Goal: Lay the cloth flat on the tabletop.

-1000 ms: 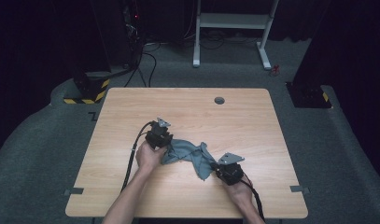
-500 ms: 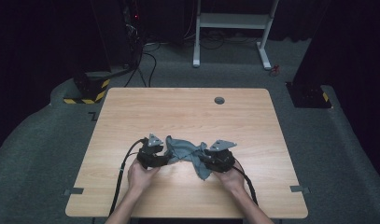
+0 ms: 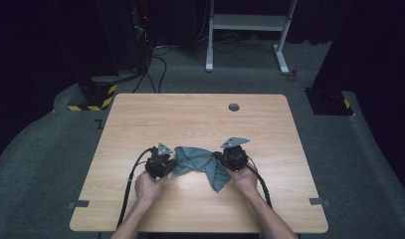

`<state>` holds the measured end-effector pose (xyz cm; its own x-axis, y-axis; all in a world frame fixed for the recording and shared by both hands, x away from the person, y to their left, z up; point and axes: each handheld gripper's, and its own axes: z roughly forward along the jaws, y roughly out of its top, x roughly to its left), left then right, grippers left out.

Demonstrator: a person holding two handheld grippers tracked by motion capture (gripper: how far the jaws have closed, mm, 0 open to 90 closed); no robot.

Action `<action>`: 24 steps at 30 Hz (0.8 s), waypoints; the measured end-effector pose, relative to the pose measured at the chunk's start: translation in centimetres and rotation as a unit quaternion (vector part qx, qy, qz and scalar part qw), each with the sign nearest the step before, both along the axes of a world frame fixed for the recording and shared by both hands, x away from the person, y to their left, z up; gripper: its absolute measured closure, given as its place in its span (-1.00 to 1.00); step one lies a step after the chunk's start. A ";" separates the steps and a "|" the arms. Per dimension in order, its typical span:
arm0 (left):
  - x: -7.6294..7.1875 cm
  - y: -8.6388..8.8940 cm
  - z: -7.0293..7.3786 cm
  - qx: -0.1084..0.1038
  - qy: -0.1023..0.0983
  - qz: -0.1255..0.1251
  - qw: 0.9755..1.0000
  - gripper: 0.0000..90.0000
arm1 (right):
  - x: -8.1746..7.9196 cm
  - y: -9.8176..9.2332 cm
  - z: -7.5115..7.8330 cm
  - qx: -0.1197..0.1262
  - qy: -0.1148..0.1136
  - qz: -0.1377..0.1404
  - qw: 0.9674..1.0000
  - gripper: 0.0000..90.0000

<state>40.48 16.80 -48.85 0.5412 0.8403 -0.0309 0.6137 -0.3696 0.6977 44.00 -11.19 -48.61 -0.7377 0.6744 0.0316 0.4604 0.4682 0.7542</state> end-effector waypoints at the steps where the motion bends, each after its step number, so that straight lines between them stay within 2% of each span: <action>1: 0.3 0.1 0.2 0.000 -0.003 0.004 1.000 0.98 | 0.2 -0.6 0.2 0.006 0.004 -0.014 1.000 1.00; 2: 0.3 0.1 0.2 0.000 -0.003 0.004 1.000 0.98 | 0.2 -0.6 0.2 0.006 0.004 -0.014 1.000 1.00; 4: 1.2 0.4 0.5 -0.004 -0.006 0.015 1.000 0.98 | 0.8 -1.7 0.3 0.011 0.004 -0.035 0.999 1.00; 7: 2.6 0.6 0.5 0.000 -0.012 0.032 0.999 0.98 | 1.7 -2.9 0.0 -0.003 0.008 -0.059 0.998 1.00; 8: 3.7 0.5 0.4 0.005 -0.012 0.042 0.999 0.97 | 2.3 -3.4 -0.2 -0.009 0.013 -0.077 0.997 1.00; 10: 4.7 0.1 0.2 0.007 -0.016 0.051 0.999 0.97 | 3.0 -3.8 -0.4 -0.015 0.015 -0.088 0.996 1.00; 11: 5.2 -0.1 0.2 0.009 -0.016 0.054 0.998 0.94 | 3.3 -4.0 -0.5 -0.015 0.017 -0.095 0.995 1.00; 13: 5.6 -0.4 0.0 0.010 -0.013 0.055 0.998 0.74 | 3.5 -4.2 -0.8 -0.016 0.021 -0.100 0.995 0.99; 14: 6.2 -0.7 -0.2 0.004 0.009 0.056 0.998 0.60 | 3.9 -4.4 -1.4 -0.021 0.038 -0.106 0.993 0.95; 15: 6.2 -0.7 -0.2 0.004 0.009 0.056 0.998 0.52 | 3.9 -4.4 -1.4 -0.021 0.038 -0.106 0.993 0.95; 16: 5.8 -1.2 -0.3 0.015 0.007 0.052 0.998 0.43 | 4.0 -4.6 -1.8 -0.020 0.050 -0.109 0.993 0.80; 18: 4.8 -1.7 0.0 0.023 -0.006 0.038 0.999 0.35 | 3.7 -4.9 -1.4 -0.011 0.045 -0.108 0.993 0.70; 21: 3.1 -2.2 0.6 0.026 -0.025 0.015 0.999 0.31 | 2.3 -4.8 0.0 0.001 0.014 -0.086 0.996 0.65; 22: 3.1 -2.2 0.6 0.026 -0.025 0.015 0.999 0.31 | 1.9 -4.6 0.2 0.001 0.004 -0.076 0.997 0.65; 23: 2.4 -2.5 0.8 0.023 -0.026 0.004 0.999 0.31 | 1.9 -4.6 0.2 0.001 0.004 -0.076 0.997 0.65; 24: 1.7 -3.0 0.7 0.021 -0.020 -0.011 1.000 0.28 | 0.9 -3.5 0.8 -0.001 -0.012 -0.038 0.999 0.62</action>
<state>42.19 13.81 -48.12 0.5600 0.8281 0.0272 0.5765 -0.4130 0.7051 44.90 -14.70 -47.83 -0.6842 0.7292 0.0132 0.4770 0.4338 0.7644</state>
